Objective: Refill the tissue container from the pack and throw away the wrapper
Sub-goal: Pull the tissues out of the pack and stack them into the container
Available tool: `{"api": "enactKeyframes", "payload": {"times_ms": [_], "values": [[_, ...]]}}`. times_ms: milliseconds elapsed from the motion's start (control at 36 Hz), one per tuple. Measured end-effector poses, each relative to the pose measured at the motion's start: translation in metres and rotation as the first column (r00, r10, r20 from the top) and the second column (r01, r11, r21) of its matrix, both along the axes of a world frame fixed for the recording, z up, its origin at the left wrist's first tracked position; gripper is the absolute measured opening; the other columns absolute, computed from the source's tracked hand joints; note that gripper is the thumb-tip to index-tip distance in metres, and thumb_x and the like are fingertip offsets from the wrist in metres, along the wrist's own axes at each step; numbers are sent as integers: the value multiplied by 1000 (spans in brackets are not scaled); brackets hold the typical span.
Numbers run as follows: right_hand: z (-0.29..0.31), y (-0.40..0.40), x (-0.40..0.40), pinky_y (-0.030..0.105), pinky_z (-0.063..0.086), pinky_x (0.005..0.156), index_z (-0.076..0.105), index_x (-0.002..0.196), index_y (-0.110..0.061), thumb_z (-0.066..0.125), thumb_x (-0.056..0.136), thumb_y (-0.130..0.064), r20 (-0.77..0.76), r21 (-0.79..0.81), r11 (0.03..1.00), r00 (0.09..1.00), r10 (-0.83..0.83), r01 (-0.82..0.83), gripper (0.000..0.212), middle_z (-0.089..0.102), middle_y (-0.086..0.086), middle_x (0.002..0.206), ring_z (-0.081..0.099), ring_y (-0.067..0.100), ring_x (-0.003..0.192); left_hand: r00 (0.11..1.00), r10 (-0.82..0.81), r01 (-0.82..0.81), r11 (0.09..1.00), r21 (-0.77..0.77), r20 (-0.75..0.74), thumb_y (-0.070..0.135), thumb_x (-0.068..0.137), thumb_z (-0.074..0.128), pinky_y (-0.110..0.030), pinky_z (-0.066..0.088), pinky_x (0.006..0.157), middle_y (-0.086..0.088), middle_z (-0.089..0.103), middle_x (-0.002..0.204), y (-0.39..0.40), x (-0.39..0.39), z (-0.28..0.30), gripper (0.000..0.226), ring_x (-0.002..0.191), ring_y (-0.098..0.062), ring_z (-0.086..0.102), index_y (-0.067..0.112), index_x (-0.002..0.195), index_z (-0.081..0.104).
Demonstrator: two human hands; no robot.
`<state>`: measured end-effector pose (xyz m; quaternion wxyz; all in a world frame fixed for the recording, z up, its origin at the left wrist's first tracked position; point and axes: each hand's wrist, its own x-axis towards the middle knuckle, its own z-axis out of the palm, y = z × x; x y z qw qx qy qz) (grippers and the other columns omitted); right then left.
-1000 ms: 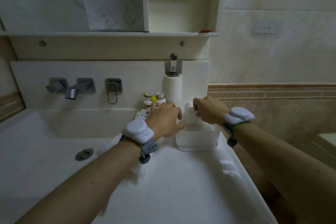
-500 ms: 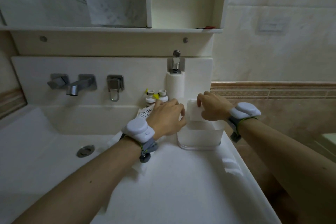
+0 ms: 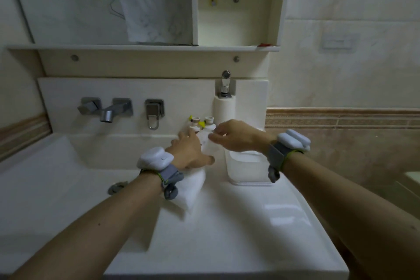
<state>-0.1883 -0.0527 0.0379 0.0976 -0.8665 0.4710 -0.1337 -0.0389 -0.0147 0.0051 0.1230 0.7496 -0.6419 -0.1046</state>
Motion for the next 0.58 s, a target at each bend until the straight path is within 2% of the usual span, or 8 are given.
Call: {"api": "enactKeyframes", "payload": {"times_ms": [111,222,278,333,389,444,500,583], "values": [[-6,3,10,40,48,93,69,109,-6,49,96,-41,-53,-38,999,999,-12,10,42,66,13,115,60,32,107,1000,-1,2,996,94,-5,53,75,71,-36,40,94,-18,34,142,12,8,-2,107,128,-35,44,8,150,7],[-8,4,13,41,48,95,65,115,-4,49,97,-40,7,-21,996,997,-81,81,44,64,14,120,59,33,109,997,-60,63,995,73,-54,47,73,74,-33,45,82,-14,50,130,18,13,0,97,113,-30,54,7,142,19],[-8,2,11,34,51,84,70,101,0,50,97,-34,107,35,994,988,-107,104,39,68,14,104,62,30,94,992,-89,92,995,36,-85,43,70,76,-33,47,82,-13,54,127,20,15,-1,95,109,-29,56,8,140,22],[-5,5,9,27,45,65,72,81,-2,54,95,-25,289,151,983,947,-142,101,32,66,11,82,57,22,72,984,-121,121,993,-10,-131,38,69,78,-35,48,87,-12,54,128,24,18,-1,99,108,-28,56,11,144,19],[3,11,6,24,37,55,73,81,1,56,92,-16,459,268,963,873,-164,40,27,64,13,78,50,18,63,972,-160,155,987,-44,-175,33,71,79,-29,46,79,-12,54,127,27,20,2,103,102,-26,56,15,148,13],[10,16,5,26,37,58,70,98,12,56,93,-8,582,362,931,792,-183,-51,24,65,19,85,52,21,68,959,-192,187,981,-45,-207,32,71,79,-28,45,73,-8,57,119,30,25,7,106,95,-24,57,23,150,10],[18,22,1,28,39,63,66,107,14,52,94,0,644,439,883,744,-178,-169,23,63,19,88,53,22,70,943,-240,238,971,-35,-232,33,67,82,-32,52,81,-3,59,117,31,30,11,108,98,-22,59,31,149,11],[25,24,-9,28,40,64,68,102,7,53,91,6,628,497,829,766,-139,-257,19,63,14,81,53,20,69,912,-299,300,953,-41,-282,29,65,86,-29,50,89,4,56,125,35,35,16,107,108,-18,58,38,148,18]]}}
